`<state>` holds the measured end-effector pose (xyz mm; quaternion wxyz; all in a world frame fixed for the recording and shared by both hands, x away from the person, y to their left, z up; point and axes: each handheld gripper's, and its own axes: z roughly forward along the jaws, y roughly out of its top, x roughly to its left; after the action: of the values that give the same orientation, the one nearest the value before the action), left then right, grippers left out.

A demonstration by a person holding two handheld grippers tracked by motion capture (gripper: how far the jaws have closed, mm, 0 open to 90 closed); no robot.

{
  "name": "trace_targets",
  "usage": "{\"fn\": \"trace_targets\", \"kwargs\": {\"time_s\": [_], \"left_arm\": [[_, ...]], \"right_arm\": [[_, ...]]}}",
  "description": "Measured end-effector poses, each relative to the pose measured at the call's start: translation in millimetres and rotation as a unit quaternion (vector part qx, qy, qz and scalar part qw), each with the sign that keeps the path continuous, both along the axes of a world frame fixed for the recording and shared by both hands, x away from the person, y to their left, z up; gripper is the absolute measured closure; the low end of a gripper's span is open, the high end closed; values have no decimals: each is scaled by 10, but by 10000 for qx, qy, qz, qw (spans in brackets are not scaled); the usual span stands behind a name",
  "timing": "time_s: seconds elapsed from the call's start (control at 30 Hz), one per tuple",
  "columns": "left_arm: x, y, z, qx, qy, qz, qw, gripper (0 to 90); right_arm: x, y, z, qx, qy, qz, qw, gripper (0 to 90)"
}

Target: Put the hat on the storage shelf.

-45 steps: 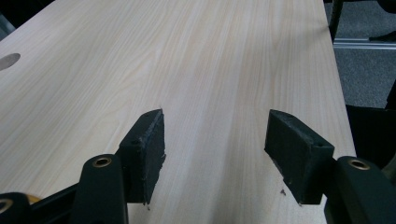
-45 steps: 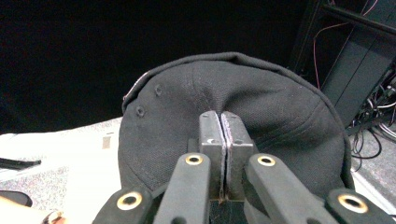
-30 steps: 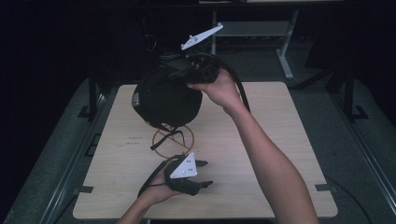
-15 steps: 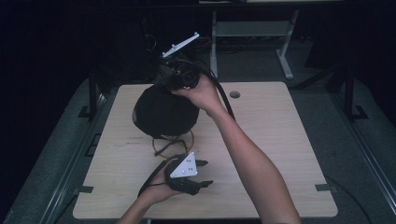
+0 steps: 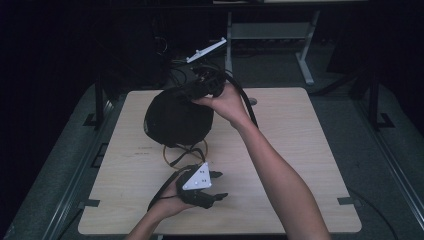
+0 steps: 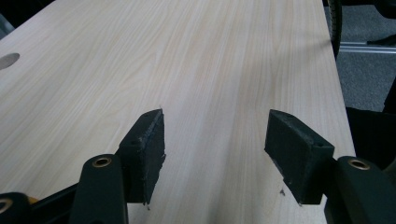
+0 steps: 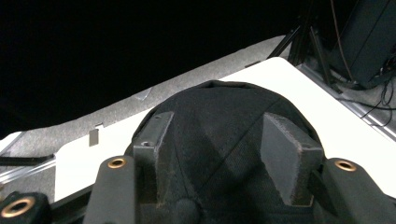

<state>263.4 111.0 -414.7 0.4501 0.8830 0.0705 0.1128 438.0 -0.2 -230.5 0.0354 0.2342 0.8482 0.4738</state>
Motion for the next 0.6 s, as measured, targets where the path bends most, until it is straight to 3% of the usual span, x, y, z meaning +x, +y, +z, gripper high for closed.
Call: {"fn": "trace_targets", "kwargs": {"time_s": [0.6], "left_arm": [[11, 15, -3, -21, 73, 153, 9999, 283]], "right_arm": [[-36, -445, -40, 138, 148, -230, 9995, 327]]}}
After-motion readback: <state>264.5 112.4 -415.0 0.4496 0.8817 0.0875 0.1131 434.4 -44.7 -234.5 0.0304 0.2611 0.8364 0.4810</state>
